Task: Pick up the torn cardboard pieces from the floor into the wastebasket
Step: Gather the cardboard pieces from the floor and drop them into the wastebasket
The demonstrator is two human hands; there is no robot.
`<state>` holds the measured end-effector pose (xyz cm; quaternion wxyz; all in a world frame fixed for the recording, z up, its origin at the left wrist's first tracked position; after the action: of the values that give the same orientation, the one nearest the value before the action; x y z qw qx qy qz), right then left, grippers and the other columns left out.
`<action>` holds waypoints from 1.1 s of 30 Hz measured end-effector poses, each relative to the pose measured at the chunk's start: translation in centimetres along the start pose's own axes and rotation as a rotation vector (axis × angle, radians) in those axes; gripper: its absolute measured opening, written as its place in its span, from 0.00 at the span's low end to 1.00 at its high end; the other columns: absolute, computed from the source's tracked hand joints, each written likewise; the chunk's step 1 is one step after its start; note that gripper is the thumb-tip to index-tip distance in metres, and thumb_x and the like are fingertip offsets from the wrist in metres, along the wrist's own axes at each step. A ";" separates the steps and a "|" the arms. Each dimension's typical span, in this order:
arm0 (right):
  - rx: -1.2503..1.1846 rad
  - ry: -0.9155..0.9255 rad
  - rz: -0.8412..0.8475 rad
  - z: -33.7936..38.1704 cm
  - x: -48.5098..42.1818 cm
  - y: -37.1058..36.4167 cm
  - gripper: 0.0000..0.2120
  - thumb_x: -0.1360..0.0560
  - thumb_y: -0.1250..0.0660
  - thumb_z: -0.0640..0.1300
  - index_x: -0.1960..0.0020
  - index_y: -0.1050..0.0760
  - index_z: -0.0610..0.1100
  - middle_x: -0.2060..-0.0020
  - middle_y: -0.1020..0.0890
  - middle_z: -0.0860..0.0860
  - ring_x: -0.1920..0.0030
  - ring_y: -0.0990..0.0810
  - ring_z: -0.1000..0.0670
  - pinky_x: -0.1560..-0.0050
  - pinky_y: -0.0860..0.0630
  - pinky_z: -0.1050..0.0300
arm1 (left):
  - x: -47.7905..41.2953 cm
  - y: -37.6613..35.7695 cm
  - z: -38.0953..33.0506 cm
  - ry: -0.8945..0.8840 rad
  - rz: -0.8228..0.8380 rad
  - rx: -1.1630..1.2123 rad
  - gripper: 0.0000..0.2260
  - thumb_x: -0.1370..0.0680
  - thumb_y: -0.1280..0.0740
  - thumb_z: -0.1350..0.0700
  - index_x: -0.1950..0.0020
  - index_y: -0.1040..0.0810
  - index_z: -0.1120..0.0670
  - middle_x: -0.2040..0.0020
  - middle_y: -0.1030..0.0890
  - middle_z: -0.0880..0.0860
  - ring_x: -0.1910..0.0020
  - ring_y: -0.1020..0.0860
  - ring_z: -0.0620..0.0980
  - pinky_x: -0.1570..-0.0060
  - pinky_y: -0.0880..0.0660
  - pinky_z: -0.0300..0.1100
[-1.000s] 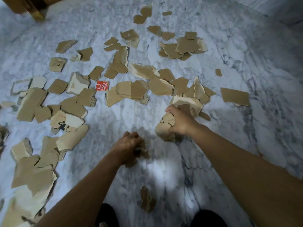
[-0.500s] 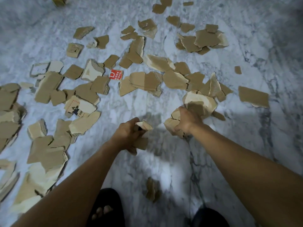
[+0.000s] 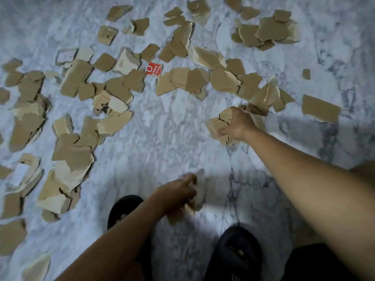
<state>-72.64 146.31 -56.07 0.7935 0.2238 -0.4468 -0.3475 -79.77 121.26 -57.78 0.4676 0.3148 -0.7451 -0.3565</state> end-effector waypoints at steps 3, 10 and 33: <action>-0.041 0.007 -0.036 -1.2 -0.5 0.3 0.49 0.33 0.18 0.48 0.20 0.41 0.43 0.27 0.30 0.44 0.29 0.29 0.43 0.39 0.28 0.53 | 0.4 -0.7 0.3 -0.015 0.149 0.018 0.15 0.27 0.31 0.59 0.41 0.26 0.52 0.42 0.26 0.54 0.47 0.21 0.58 0.62 0.24 0.49; -0.213 0.011 -0.132 -2.5 0.0 0.6 0.38 0.35 0.17 0.47 0.30 0.30 0.43 0.38 0.22 0.46 0.38 0.23 0.43 0.42 0.23 0.49 | -0.3 1.4 5.1 0.274 0.053 0.223 0.14 0.27 0.27 0.46 0.45 0.24 0.46 0.52 0.22 0.46 0.49 0.21 0.57 0.57 0.24 0.46; -0.344 -0.076 -0.051 -7.2 2.1 3.7 0.43 0.37 0.16 0.50 0.29 0.33 0.45 0.38 0.22 0.52 0.37 0.24 0.49 0.41 0.28 0.56 | -2.1 7.4 12.2 0.374 -0.047 0.288 0.46 0.38 0.21 0.41 0.26 0.42 0.42 0.27 0.42 0.52 0.29 0.36 0.59 0.35 0.29 0.54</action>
<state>-64.39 147.46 -56.03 0.7936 0.0826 -0.4044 -0.4470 -91.24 129.88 -56.40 0.5394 0.4562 -0.6810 -0.1930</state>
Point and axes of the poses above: each hand's wrist, its own x-axis away from the middle knuckle, its own y-axis out of the back of the hand, z = x × y, the point moved 9 cm from there along -x, towards the middle knuckle
